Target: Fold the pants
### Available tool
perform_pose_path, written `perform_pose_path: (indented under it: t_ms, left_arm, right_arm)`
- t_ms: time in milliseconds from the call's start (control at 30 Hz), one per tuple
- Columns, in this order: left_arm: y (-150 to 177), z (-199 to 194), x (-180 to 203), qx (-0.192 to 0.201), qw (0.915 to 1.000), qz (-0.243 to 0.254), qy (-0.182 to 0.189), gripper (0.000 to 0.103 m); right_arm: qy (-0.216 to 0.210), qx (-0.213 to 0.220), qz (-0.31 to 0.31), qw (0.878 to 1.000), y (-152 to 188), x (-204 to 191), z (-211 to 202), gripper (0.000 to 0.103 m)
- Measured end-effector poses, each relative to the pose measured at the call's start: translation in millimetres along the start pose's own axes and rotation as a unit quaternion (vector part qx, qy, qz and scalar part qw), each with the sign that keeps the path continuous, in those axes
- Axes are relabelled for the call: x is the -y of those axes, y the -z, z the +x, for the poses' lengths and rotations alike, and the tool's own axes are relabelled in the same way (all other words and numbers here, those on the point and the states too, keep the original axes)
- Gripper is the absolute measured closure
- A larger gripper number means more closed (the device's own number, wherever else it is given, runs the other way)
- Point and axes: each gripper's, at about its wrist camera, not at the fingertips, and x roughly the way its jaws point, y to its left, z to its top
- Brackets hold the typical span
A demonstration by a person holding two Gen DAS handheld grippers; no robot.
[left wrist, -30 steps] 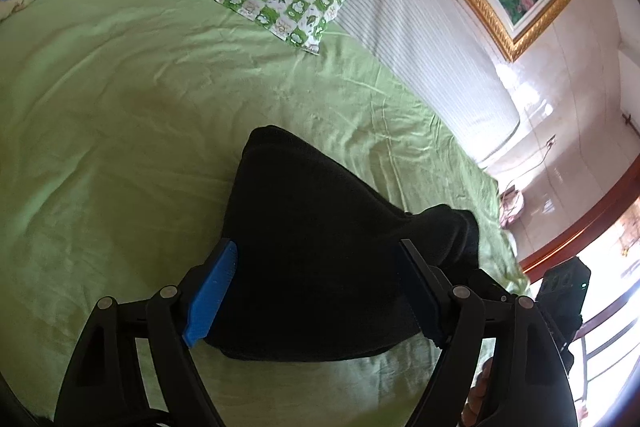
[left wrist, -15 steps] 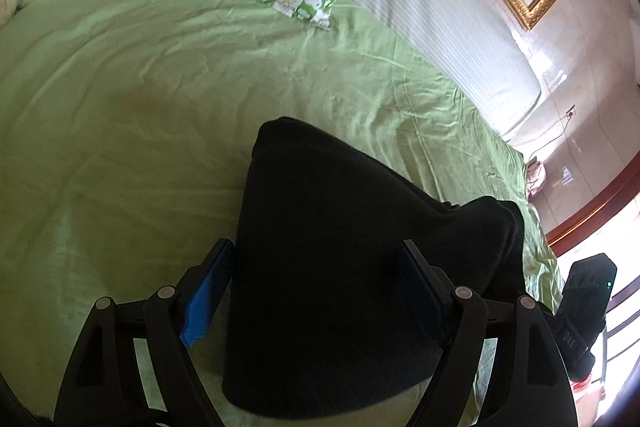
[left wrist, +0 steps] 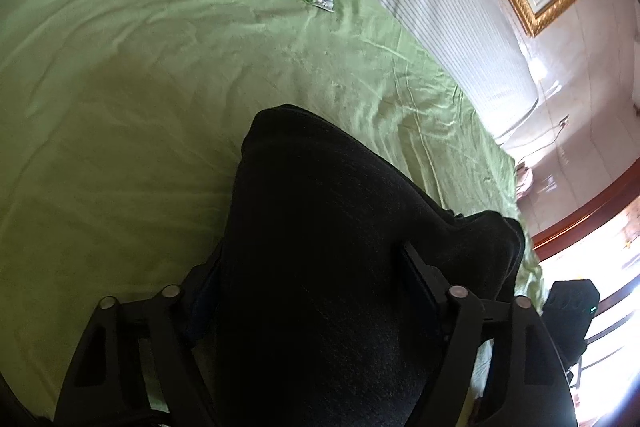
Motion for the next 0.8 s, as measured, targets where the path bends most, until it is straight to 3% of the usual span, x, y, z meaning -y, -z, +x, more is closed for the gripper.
perform_pose_path:
  t_ms: [400, 800]
  left_arm:
    - [5.8, -11.9, 0.0, 0.013, 0.9992, -0.016, 0.034, 0.060]
    - [13.8, -47.2, 16.4, 0.032, 0.9983, -0.004, 0.049, 0.066]
  right_arm:
    - [-0.046, 0.008, 0.007, 0.999, 2.9, 3.4, -2.6, 0.057]
    - [-0.061, 0.031, -0.007, 0.998, 6.9, -10.5, -12.0, 0.060]
